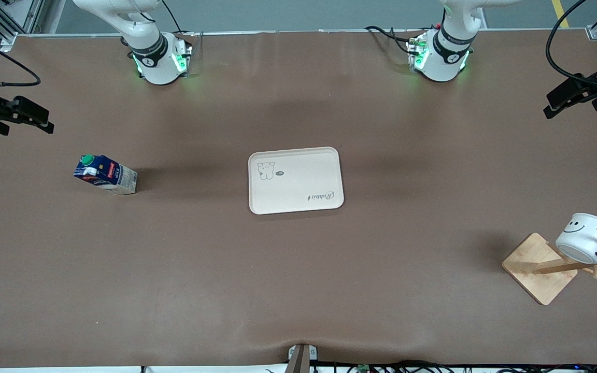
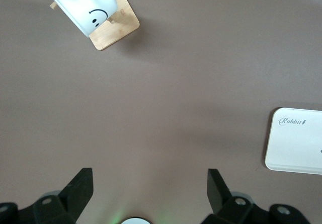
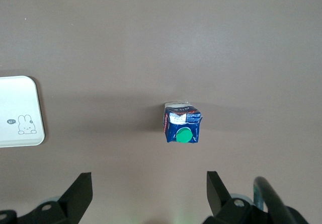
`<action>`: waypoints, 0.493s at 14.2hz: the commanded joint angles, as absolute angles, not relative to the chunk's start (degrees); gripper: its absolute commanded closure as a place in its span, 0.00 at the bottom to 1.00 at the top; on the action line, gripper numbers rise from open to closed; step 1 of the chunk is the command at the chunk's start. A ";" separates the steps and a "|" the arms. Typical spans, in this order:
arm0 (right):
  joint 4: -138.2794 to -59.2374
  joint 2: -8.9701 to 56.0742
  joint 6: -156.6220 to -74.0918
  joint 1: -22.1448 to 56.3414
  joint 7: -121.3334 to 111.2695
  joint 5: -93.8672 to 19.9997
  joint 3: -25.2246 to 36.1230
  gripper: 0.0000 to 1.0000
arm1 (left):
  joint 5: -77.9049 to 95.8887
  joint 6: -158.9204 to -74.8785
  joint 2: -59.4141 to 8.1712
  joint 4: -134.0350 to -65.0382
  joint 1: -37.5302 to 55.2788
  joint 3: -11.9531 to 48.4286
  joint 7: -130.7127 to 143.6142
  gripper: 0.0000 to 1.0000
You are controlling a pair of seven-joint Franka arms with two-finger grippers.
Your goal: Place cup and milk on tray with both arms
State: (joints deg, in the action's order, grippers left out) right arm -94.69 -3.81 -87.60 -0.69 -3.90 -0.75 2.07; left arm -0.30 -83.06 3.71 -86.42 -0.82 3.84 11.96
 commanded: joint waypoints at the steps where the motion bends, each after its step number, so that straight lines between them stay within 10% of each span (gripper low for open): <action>1: -92.64 -2.90 -86.57 -0.18 -4.22 -0.26 2.37 0.00 | -0.44 -82.09 4.13 -85.52 -0.79 3.60 11.87 0.00; 7: -92.64 -1.59 -86.48 -0.53 -4.39 -0.79 2.46 0.00 | -0.44 -82.35 3.52 -83.93 -1.14 0.54 10.38 0.00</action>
